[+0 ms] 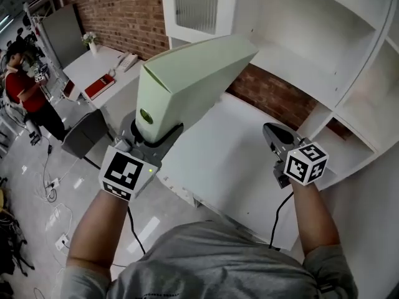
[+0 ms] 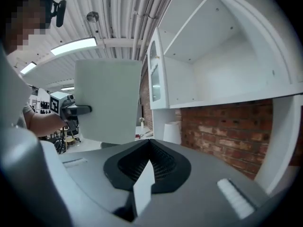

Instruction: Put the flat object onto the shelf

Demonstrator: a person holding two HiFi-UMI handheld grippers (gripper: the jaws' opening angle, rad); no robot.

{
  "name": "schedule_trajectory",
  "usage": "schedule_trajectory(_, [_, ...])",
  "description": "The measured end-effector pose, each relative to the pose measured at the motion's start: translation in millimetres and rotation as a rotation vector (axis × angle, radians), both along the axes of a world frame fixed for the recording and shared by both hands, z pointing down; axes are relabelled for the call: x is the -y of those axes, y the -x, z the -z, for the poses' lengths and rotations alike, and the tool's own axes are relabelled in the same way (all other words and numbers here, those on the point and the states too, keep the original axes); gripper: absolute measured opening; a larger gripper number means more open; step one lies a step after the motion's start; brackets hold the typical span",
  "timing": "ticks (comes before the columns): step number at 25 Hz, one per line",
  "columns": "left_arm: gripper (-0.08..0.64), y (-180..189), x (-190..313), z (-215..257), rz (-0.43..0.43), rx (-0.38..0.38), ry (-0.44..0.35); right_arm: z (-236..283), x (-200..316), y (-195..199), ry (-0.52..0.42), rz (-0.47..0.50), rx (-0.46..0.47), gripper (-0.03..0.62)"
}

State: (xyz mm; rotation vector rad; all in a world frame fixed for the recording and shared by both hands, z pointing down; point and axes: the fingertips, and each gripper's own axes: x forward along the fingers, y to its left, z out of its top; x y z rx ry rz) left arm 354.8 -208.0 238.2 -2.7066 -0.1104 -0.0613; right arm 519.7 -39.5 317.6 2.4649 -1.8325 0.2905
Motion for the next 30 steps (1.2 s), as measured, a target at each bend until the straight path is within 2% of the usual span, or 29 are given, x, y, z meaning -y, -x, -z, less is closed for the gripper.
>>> schedule_trajectory(7, [0.276,-76.1,-81.2,25.8,-0.157,-0.049,-0.233,-15.1,-88.5,-35.3,-0.024,-0.148,-0.004,0.011])
schedule_trajectory(11, [0.276,-108.4,-117.6,37.5,-0.204,-0.072,-0.346,-21.5,-127.0,-51.7,-0.037,-0.203,-0.003,0.009])
schedule_trajectory(18, [0.275,-155.7,-144.2,65.1,-0.218,-0.103,-0.531,-22.3,-163.3,-65.5,-0.047,-0.261,0.008,0.009])
schedule_trajectory(21, [0.276,-171.5,-151.5,65.7,-0.219,-0.082,-0.629,-24.2,-171.5,-70.1,-0.048,-0.274,0.009,0.011])
schedule_trajectory(23, [0.276,-174.9,-155.1,66.0,-0.222,-0.065,-0.684,-25.3,-174.9,-72.1,-0.051,-0.278,0.011,0.009])
schedule_trajectory(28, [0.276,-176.0,-155.8,77.0,-0.202,-0.091,-0.755,-26.7,-178.3,-72.8,-0.062,-0.274,0.012,0.009])
schedule_trajectory(30, [0.276,-182.6,-155.8,75.9,-0.189,-0.082,-0.807,-26.7,-177.3,-73.2,-0.062,-0.274,0.012,0.009])
